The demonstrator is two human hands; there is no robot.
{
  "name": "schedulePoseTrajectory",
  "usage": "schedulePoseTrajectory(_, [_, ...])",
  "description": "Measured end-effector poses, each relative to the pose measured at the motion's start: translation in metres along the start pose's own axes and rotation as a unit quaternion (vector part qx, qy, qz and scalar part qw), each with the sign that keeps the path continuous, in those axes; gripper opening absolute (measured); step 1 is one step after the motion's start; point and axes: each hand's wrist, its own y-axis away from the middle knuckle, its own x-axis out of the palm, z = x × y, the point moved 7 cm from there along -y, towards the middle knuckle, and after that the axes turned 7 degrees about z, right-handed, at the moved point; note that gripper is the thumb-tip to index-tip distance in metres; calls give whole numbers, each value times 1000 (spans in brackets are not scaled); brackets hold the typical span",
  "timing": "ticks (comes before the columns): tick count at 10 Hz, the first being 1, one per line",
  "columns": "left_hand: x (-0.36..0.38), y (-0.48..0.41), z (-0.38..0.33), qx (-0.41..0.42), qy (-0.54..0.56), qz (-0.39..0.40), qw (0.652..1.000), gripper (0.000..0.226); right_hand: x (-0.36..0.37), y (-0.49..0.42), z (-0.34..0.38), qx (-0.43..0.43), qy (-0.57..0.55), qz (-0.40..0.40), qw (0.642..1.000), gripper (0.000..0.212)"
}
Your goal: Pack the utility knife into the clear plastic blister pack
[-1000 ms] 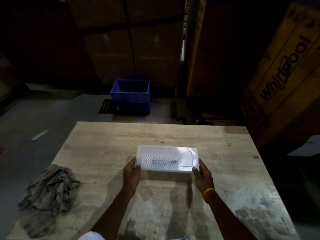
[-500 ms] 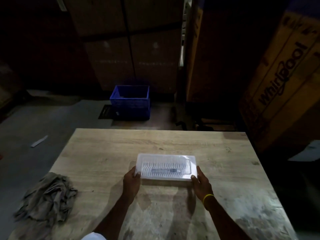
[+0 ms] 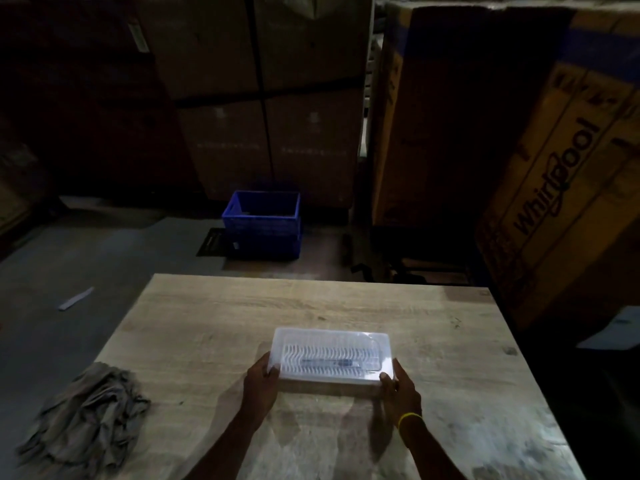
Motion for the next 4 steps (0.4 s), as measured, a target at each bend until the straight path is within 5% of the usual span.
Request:
schedulePoseTrajectory(1, [-1,-3,4,8,7,-10,1000,66,0,-1,-5,24,-11,-3,1000,52])
schedulePoseTrajectory(3, [0,-4,10,-25,-38,-12,999,57,5,2,-16,60,-65,-4,996,51])
schedulePoseTrajectory(4, [1,-5,9,-14,-34,-29,999,71,14,-11,-37,55,-63,-12,996,56])
